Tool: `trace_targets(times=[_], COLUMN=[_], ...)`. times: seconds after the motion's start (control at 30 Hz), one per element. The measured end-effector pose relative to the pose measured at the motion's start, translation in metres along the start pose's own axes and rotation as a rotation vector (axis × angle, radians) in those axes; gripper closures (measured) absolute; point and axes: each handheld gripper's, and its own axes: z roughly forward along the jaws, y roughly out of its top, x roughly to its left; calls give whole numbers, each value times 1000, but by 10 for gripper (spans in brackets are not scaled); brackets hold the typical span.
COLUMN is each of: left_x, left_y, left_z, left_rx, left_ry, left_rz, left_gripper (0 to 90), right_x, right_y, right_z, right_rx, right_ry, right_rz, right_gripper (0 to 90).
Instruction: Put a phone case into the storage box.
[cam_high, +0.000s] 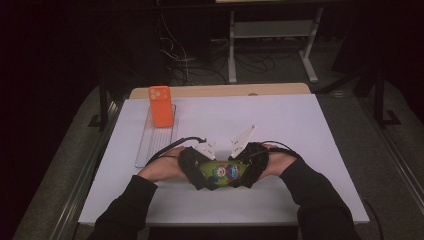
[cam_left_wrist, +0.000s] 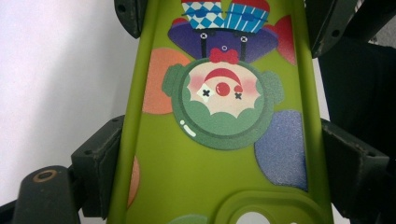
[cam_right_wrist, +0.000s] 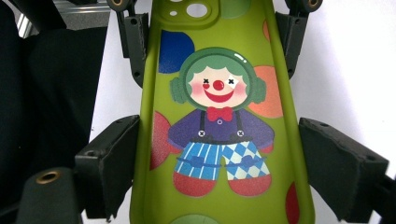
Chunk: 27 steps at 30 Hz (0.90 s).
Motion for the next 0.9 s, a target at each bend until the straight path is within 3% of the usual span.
trace_targets(times=[0.13,0.23,0.3,0.57,0.77,0.83,0.9], left_x=[-1,-2,-3,-3,-4,-3,-2], left_y=[0,-1,-1,-5,-8,-8,-10], left_z=[0,0,0,-5,-11,-13,-14], left_rx=[0,-17,-12,-13,-32,-29,-34], left_ry=[5,23,35,114,176,206,226], left_rz=[-9,-30,-47,-97,-167,-182,-202], left_gripper=[148,149,149,149,149,149,150], right_x=[-1,-3,-4,-6,-5,-1,0], right_y=[-1,-2,-4,-17,-27,-29,-32], right_z=[1,-1,-4,-22,-30,-31,-31], right_rx=[-6,-14,-19,-58,-103,-109,-115], right_ry=[12,-17,-23,-126,-196,-209,-234], right_rz=[46,57,94,203,262,318,345], right_gripper=[129,64,34,15,8,8,8])
